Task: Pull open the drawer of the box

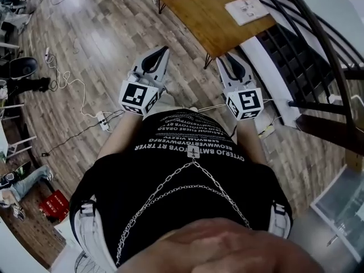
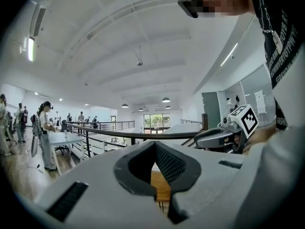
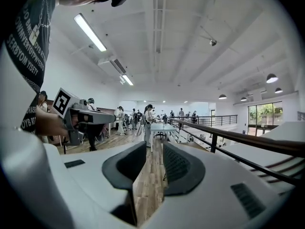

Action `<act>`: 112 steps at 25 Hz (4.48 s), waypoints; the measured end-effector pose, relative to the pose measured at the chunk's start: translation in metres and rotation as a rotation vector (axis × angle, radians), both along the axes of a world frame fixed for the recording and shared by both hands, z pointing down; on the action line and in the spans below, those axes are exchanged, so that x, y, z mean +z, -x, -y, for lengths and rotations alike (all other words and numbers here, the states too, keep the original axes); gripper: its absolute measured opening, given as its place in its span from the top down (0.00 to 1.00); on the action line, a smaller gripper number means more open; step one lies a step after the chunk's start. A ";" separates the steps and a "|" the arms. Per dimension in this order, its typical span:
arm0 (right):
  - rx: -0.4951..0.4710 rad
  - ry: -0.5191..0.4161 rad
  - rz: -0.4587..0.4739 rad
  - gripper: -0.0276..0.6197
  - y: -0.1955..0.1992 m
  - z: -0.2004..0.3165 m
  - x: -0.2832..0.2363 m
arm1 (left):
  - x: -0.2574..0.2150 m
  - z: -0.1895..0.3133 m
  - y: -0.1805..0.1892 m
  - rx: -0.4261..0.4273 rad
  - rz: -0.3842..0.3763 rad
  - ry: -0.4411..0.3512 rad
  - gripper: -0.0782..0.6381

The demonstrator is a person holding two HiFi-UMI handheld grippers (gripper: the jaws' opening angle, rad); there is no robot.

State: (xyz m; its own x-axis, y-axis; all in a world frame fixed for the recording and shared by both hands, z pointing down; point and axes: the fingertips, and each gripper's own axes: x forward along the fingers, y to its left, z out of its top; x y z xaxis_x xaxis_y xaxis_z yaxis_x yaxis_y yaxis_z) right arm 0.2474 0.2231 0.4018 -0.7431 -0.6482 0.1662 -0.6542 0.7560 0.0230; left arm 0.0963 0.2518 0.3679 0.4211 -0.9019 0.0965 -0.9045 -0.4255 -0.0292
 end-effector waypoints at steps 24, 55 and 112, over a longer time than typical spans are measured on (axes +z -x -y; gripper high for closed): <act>0.092 0.044 -0.048 0.81 0.080 0.099 0.007 | 0.015 0.113 0.076 0.112 -0.002 0.011 0.88; 0.165 0.057 -0.064 0.81 0.222 0.200 -0.013 | 0.008 0.237 0.211 0.190 -0.060 0.018 0.88; 0.153 0.115 -0.033 0.80 0.210 0.418 0.020 | 0.043 0.427 0.194 0.209 0.020 0.097 0.88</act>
State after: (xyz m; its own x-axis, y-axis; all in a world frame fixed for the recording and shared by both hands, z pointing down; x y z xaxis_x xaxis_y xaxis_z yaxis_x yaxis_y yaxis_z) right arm 0.0374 -0.1949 0.4219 -0.6303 -0.7285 0.2684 -0.7620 0.6466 -0.0343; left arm -0.0975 -0.1754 0.4110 0.5948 -0.7813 0.1889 -0.7961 -0.6051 0.0038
